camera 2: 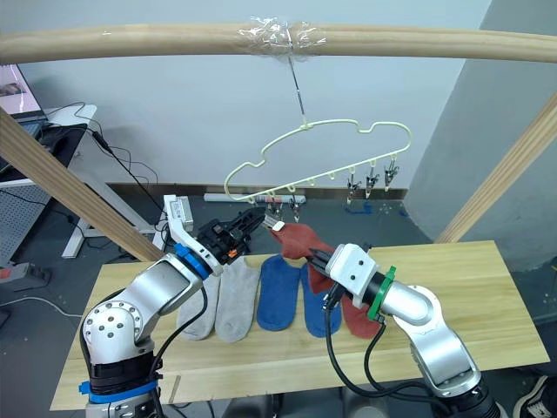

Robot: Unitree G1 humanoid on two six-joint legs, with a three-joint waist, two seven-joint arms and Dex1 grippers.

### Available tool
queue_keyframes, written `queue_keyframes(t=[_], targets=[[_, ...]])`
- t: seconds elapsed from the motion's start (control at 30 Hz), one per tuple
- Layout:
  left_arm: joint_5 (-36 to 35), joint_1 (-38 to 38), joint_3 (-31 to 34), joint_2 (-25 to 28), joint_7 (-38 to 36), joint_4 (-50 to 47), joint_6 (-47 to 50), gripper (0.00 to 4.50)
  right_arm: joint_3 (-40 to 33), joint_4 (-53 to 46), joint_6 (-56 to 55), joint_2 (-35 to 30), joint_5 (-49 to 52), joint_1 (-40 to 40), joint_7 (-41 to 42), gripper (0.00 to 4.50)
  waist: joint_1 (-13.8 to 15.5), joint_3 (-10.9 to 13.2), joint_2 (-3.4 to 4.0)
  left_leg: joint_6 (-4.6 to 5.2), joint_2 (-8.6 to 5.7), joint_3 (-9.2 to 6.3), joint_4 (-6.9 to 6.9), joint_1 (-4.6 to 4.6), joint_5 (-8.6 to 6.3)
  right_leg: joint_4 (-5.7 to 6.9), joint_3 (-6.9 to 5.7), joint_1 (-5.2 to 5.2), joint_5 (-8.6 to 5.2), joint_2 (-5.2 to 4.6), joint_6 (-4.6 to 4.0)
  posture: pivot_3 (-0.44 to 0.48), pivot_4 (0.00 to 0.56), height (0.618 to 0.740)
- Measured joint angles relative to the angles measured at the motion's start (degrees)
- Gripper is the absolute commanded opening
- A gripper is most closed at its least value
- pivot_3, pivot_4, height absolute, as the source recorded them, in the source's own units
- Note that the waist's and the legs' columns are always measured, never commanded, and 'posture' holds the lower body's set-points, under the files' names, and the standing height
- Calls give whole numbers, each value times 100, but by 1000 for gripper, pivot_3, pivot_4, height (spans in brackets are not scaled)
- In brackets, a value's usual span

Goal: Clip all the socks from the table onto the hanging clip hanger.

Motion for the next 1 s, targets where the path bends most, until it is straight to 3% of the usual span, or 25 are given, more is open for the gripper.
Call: queue_keyframes(t=[0.3, 0.8, 1.0], targets=[[-59, 6, -97, 159, 5, -11, -140, 0, 133, 255, -140, 152, -134, -161, -20, 32, 7, 0, 0, -12, -2, 1, 0, -1, 7, -1, 1, -1, 0, -1, 0, -77, 212, 740], [32, 407, -141, 681, -206, -191, -152, 4469, 339, 658, -371, 387, -202, -297, 0, 0, 22, -1, 0, -14, -1, 0, -4, -5, 8, 0, 1, -8, 0, 0, -1, -58, 189, 740], [618, 566, -113, 808, -323, -192, -274, 4494, 349, 937, -38, 1004, 312, -323, 21, 0, 36, -1, 0, -14, 1, -1, -4, -6, 8, 2, 1, -10, 1, 1, -3, -49, 184, 740]])
